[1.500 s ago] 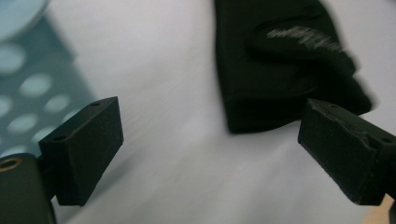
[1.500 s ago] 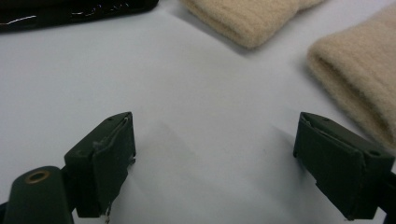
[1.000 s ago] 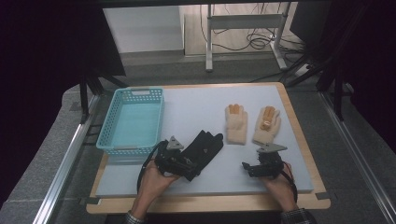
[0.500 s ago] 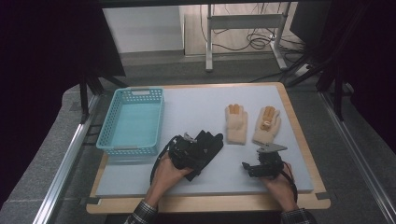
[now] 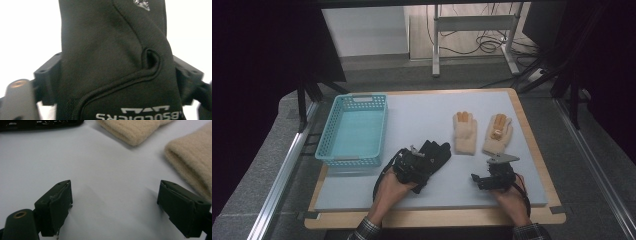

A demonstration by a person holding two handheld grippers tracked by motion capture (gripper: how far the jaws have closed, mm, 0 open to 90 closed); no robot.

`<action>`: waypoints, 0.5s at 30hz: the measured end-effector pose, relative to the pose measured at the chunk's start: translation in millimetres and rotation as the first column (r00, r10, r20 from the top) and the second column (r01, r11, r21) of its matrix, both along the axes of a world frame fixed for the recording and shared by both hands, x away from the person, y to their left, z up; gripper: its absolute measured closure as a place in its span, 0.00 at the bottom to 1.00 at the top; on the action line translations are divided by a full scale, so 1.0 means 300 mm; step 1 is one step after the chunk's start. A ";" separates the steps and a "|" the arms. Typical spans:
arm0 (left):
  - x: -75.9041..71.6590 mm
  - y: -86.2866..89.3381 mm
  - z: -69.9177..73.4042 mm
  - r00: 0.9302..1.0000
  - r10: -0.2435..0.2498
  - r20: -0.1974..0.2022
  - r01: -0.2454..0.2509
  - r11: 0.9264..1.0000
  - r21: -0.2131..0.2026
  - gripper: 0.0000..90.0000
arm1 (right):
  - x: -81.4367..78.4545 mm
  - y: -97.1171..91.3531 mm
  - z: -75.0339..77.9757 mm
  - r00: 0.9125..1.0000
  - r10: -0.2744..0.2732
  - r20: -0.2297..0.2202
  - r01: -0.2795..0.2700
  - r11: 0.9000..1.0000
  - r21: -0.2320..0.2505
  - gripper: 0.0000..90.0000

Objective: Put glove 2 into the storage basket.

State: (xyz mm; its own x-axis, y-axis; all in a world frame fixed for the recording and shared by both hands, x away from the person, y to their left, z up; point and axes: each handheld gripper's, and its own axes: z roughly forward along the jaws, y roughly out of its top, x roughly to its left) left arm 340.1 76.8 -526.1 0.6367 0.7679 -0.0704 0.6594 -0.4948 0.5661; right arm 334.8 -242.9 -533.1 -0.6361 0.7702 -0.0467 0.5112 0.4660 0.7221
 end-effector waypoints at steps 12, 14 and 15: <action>-0.028 -0.021 0.033 0.999 -0.034 0.040 0.031 0.997 0.066 0.66 | 0.000 -0.001 0.000 1.000 0.002 0.001 -0.002 1.000 -0.002 0.14; -0.026 -0.009 0.038 0.999 -0.039 0.032 0.037 0.998 0.049 0.68 | 0.000 0.000 0.000 1.000 0.000 0.000 0.000 1.000 0.000 0.14; -0.025 -0.007 0.040 0.999 -0.041 0.029 0.039 0.998 0.045 0.70 | 0.000 0.000 0.000 1.000 0.000 0.000 0.000 1.000 0.000 0.14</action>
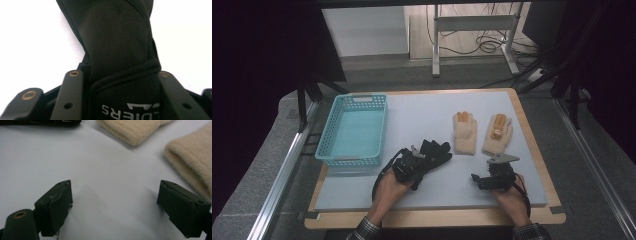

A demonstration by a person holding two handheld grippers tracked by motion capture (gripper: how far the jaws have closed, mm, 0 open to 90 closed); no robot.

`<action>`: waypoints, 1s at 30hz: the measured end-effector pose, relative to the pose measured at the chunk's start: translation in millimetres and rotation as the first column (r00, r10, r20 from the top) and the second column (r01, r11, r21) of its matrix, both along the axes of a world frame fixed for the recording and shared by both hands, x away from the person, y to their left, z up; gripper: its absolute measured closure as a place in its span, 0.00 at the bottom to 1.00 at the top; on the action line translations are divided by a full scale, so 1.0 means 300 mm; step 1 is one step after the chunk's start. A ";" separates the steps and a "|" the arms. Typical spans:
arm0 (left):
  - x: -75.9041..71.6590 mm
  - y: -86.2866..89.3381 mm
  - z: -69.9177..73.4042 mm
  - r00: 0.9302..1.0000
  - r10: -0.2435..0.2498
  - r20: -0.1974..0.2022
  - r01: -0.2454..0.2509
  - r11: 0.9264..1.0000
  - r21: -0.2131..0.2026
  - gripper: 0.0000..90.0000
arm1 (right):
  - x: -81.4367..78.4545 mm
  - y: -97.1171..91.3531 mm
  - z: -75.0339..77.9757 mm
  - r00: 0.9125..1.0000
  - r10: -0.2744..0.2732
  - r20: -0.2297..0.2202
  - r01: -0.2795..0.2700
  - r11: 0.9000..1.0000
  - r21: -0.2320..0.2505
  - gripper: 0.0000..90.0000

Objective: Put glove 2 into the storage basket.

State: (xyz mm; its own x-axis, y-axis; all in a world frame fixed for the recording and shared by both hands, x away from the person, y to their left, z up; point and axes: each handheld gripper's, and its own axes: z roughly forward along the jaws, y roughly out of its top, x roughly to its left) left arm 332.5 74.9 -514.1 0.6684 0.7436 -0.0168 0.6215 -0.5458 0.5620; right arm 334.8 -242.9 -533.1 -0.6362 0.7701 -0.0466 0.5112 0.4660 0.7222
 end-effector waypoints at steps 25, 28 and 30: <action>0.079 0.052 0.151 0.998 0.029 0.062 -0.023 0.996 -0.082 0.73 | 0.000 -0.001 0.000 1.000 0.002 0.002 -0.002 1.000 0.000 0.14; 0.100 0.062 0.168 0.997 0.039 0.063 -0.034 0.995 -0.090 0.73 | 0.000 0.000 0.000 1.000 0.000 -0.001 0.000 1.000 0.001 0.14; 0.119 0.072 0.188 0.997 0.048 0.062 -0.042 0.995 -0.095 0.73 | 0.000 0.000 0.000 1.000 0.000 -0.001 0.000 1.000 0.001 0.14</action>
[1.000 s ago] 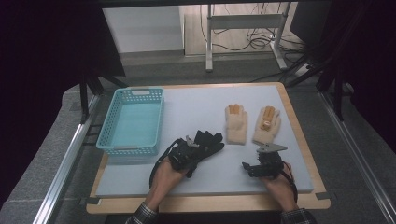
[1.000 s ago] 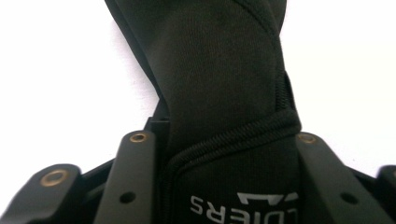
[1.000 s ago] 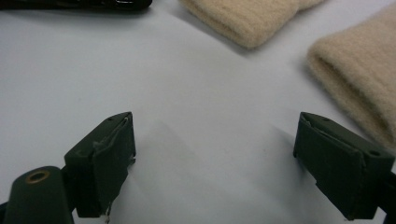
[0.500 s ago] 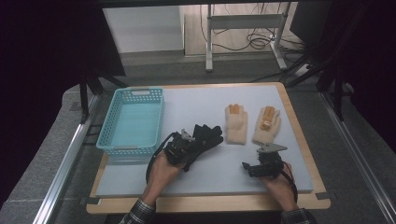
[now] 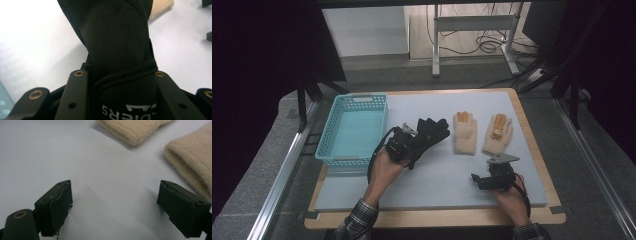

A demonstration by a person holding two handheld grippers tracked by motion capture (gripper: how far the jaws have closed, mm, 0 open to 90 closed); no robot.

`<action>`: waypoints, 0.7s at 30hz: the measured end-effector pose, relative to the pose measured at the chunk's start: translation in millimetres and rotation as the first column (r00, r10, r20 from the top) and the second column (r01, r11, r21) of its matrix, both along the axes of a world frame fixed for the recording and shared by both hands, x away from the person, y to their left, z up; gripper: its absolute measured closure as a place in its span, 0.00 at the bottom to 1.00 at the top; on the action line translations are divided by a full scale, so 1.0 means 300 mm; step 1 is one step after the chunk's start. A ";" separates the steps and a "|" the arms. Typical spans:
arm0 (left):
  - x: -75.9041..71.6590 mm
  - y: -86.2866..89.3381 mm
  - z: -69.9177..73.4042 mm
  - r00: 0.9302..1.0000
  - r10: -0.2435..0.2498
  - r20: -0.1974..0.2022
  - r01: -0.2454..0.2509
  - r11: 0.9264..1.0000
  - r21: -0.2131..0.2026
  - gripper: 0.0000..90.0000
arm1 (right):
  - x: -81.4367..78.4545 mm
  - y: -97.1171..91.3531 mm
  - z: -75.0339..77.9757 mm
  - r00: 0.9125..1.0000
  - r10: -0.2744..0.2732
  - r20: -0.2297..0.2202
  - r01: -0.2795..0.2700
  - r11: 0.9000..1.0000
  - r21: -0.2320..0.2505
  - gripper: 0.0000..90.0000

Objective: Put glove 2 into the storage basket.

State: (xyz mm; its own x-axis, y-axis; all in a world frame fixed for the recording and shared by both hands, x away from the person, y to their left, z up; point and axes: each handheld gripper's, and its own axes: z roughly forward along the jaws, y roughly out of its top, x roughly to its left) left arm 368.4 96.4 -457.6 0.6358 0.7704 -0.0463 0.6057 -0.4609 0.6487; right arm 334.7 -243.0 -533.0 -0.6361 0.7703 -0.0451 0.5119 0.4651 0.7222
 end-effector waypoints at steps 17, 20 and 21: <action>0.086 0.112 0.122 0.994 0.092 0.052 -0.090 0.995 -0.046 0.73 | 0.000 0.000 0.000 1.000 0.001 0.001 -0.001 1.000 0.000 0.14; 0.095 0.147 0.137 0.991 0.118 0.060 -0.116 0.992 -0.048 0.73 | 0.000 0.000 0.000 1.000 0.001 0.001 -0.001 1.000 0.000 0.14; 0.097 0.161 0.143 0.990 0.128 0.063 -0.125 0.991 -0.048 0.73 | 0.000 0.000 0.000 1.000 0.001 0.001 -0.001 1.000 0.000 0.14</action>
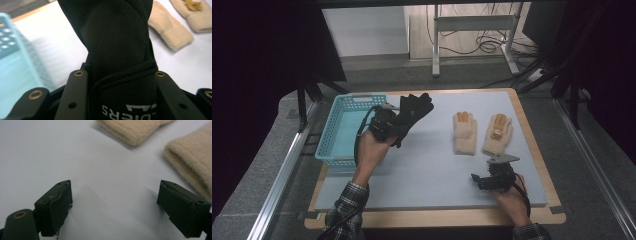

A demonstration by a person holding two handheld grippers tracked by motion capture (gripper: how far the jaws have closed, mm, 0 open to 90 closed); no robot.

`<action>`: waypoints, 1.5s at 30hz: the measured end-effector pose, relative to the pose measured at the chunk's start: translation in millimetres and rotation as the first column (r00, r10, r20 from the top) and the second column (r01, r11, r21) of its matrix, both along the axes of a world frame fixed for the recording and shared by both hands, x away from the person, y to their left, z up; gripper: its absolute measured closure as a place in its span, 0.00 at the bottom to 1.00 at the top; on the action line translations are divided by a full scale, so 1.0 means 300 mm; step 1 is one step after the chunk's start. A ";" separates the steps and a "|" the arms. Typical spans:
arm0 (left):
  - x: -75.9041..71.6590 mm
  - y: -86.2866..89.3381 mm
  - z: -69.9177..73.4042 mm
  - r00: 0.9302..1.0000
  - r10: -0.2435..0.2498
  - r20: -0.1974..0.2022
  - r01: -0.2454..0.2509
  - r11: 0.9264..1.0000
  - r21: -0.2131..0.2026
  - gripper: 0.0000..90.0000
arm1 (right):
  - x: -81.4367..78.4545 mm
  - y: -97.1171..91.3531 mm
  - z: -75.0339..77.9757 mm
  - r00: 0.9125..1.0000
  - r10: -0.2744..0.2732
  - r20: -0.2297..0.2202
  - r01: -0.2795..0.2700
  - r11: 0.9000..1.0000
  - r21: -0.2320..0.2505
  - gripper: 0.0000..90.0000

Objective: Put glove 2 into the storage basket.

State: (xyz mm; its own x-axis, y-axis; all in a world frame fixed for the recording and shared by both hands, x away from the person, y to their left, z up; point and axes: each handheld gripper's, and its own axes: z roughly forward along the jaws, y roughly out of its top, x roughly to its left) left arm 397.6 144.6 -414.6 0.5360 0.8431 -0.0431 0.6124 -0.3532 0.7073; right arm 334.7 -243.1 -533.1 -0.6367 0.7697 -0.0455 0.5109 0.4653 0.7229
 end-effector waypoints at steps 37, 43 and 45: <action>0.148 0.515 -0.179 0.869 0.465 -0.166 -0.436 0.881 0.186 0.70 | 0.000 0.000 0.000 1.000 0.000 0.000 0.000 1.000 0.000 0.14; 0.190 0.536 -0.241 0.838 0.500 -0.218 -0.449 0.859 0.246 0.70 | 0.000 0.000 0.000 1.000 0.000 0.000 0.000 1.000 0.000 0.14; 0.204 0.537 -0.257 0.829 0.511 -0.228 -0.448 0.850 0.277 0.69 | 0.000 0.000 0.000 1.000 -0.001 0.000 0.001 1.000 0.000 0.14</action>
State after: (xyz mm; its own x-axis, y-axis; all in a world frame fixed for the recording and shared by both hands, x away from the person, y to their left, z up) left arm 458.6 305.8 -491.8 0.0524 0.9961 0.0712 0.9028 -0.0777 0.4230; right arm 334.8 -243.0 -533.1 -0.6362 0.7702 -0.0453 0.5109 0.4647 0.7232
